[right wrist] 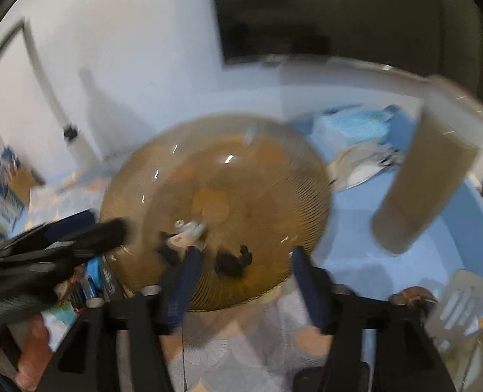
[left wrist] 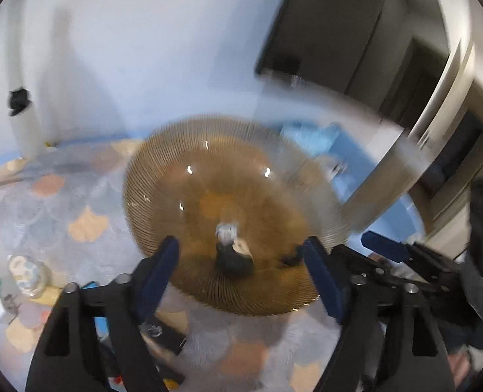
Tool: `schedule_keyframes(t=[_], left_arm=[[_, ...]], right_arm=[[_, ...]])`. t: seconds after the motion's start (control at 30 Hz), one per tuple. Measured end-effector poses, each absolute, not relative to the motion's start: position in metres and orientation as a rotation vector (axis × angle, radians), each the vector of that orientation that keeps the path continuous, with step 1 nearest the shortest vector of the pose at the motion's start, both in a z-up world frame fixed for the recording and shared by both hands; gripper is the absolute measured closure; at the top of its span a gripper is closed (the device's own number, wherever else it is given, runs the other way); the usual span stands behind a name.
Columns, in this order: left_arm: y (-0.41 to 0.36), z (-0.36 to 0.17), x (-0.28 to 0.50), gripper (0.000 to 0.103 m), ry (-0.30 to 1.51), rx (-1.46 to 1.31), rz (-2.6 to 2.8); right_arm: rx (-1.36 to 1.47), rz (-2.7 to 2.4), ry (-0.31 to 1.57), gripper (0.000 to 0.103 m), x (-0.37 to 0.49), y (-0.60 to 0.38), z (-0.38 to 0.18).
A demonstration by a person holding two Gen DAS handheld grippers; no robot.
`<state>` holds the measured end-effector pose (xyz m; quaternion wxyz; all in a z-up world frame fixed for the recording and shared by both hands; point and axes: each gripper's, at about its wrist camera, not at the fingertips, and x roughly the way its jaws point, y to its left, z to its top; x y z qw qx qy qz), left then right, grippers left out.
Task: Organize rigid objects
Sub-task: 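Carry both figures over the amber bowl and open both grippers to drop them, then grasp the clear plastic cup with the left gripper while the right grasps the blue lighter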
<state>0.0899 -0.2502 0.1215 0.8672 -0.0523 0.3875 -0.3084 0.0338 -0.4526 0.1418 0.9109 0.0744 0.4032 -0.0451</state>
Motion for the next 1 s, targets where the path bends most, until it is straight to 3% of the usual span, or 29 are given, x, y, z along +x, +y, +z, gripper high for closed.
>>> schedule_keyframes(t=[0.27,0.53,0.63,0.8,1.0], left_arm=[[-0.131,0.178,0.044,0.023,0.639,-0.295,-0.54],[-0.052,0.202,-0.019,0.02,0.49,-0.254,-0.384],[-0.027,0.187,-0.03,0.011,0.49,-0.243,-0.309],[-0.003,0.113,-0.022,0.011,0.618,-0.158,-0.161],[0.011,0.04,-0.008,0.011,0.736,-0.176,-0.06]], right_arm=[[0.176,0.001,0.7,0.042,-0.01,-0.427,0.201],[0.041,0.149,0.687,0.042,-0.031,-0.338,0.205],[0.023,0.203,0.708,0.042,-0.033,-0.311,0.184],[0.125,0.327,0.776,0.031,-0.027,-0.294,0.11],[0.158,0.302,0.87,0.031,-0.019,-0.291,0.048]])
